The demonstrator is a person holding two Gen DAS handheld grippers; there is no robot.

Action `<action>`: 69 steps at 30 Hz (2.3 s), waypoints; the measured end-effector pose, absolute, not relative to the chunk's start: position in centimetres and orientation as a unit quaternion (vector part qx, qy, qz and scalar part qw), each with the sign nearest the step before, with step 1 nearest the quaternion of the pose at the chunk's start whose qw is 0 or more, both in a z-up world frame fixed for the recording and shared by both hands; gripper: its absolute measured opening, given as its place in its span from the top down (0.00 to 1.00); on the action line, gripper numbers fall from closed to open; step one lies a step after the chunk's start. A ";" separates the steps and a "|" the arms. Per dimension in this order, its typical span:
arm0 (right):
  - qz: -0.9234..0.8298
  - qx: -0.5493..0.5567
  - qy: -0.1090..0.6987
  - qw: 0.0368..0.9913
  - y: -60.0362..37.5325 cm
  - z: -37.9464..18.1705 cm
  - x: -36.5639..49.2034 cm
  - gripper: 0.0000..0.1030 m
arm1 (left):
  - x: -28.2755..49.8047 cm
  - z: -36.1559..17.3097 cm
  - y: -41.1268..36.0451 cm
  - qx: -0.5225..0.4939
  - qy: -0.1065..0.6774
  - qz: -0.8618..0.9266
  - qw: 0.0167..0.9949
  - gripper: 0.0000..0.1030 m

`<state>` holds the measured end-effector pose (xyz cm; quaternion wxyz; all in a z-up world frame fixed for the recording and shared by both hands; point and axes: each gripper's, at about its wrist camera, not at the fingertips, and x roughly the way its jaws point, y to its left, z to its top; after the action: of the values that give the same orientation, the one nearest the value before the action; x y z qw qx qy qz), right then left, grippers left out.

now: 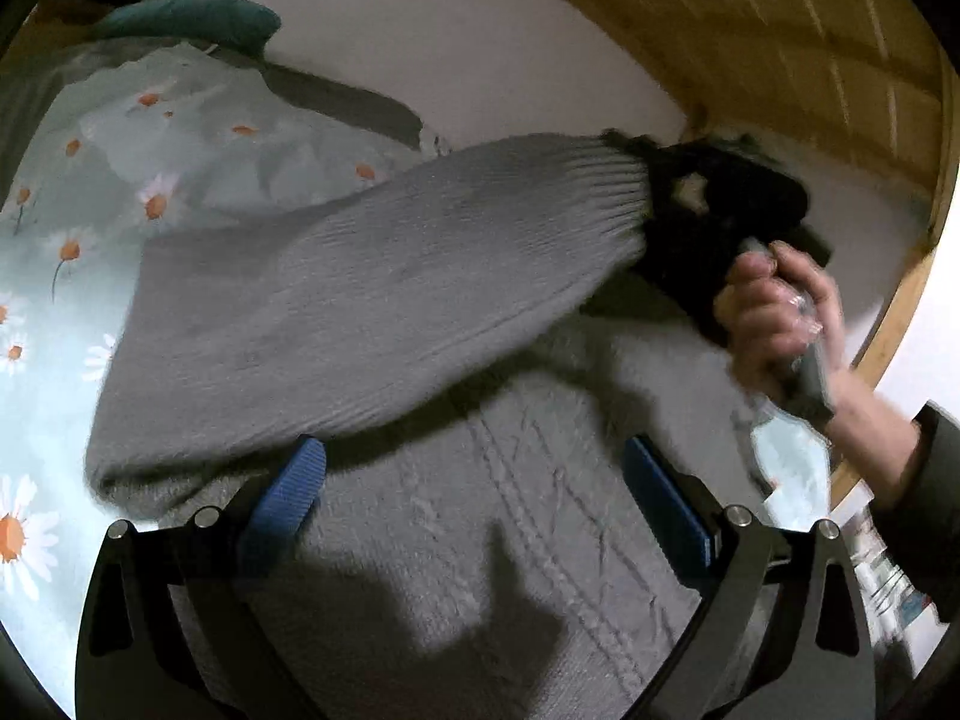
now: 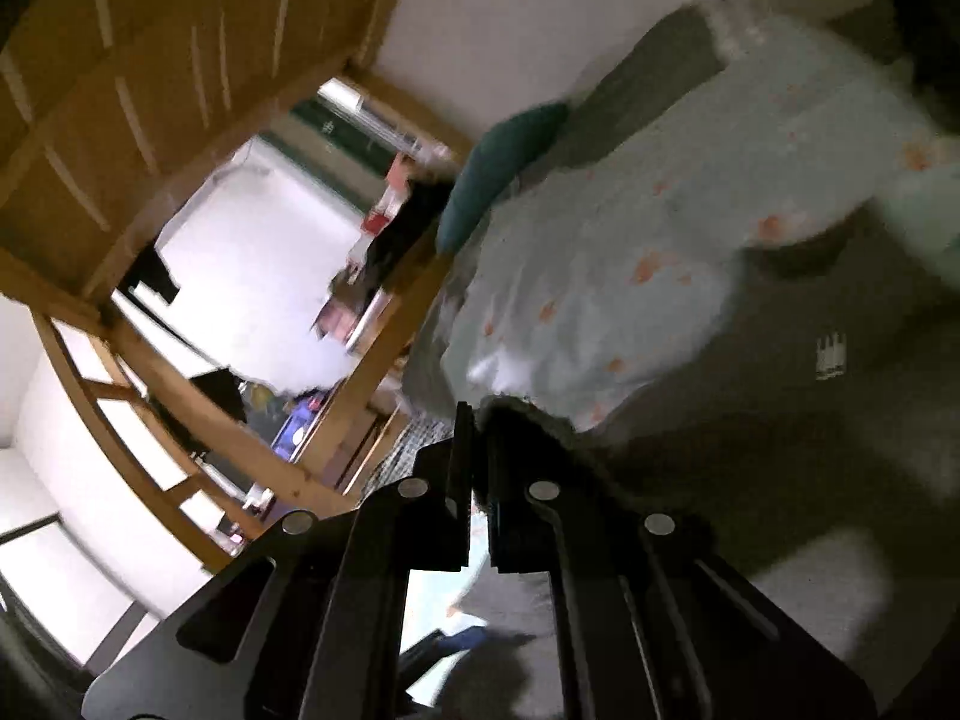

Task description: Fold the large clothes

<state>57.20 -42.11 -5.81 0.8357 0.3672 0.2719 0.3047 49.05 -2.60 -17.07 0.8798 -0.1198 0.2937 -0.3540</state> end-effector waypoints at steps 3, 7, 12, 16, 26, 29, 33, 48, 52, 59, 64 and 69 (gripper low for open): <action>0.275 0.381 0.260 0.844 -46.5 -6.0 55.3 0.96 | 49.9 -17.5 -3.2 -0.114 0.314 -0.334 0.882 0.05; 0.236 0.401 0.258 0.847 -51.2 -7.5 53.5 0.96 | 52.8 -17.4 -2.5 -0.131 0.358 -0.288 0.878 0.05; 0.208 0.406 0.284 0.843 -53.3 -10.5 53.0 0.96 | 55.7 -17.2 -2.3 -0.195 0.375 -0.265 0.867 0.05; 0.186 0.428 0.272 0.841 -55.4 -12.1 52.1 0.96 | 55.3 -15.6 -2.7 -0.214 0.372 -0.272 0.861 0.05; 0.106 0.373 0.352 0.852 -57.0 -16.4 51.3 0.93 | 55.0 -8.1 -7.6 -0.095 0.298 -0.235 0.920 0.05; 0.078 0.325 0.376 0.864 -55.6 -16.0 51.2 0.11 | 60.8 -11.8 -10.7 -0.048 0.343 -0.210 0.915 0.05; 0.024 0.170 0.300 0.938 -50.9 -10.7 48.7 0.03 | 66.4 -20.0 -13.7 0.030 0.444 -0.139 0.884 0.05; -0.067 0.056 0.461 0.883 -42.3 -20.7 56.5 0.03 | 65.0 -21.4 -13.1 0.033 0.414 -0.134 0.900 0.05; -0.080 0.062 0.454 0.885 -42.8 -19.3 55.3 0.03 | 64.7 -21.2 -13.2 0.034 0.412 -0.132 0.901 0.05; -0.066 0.068 0.457 0.885 -43.6 -20.3 55.0 0.03 | 65.3 -20.0 -14.8 0.053 0.421 -0.123 0.897 0.04; -0.020 0.147 0.377 0.914 -48.3 -14.5 48.5 0.03 | 62.4 -16.6 -17.2 0.007 0.407 -0.176 0.896 0.06; -0.055 0.209 0.338 0.916 -58.5 -11.3 40.4 0.03 | 57.1 -13.3 -27.4 -0.009 0.370 -0.291 0.882 0.06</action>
<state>40.38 -58.47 -11.29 0.9159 0.2086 0.3385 -0.0547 57.09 -27.41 -13.34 0.8822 -0.0085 0.3703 -0.2908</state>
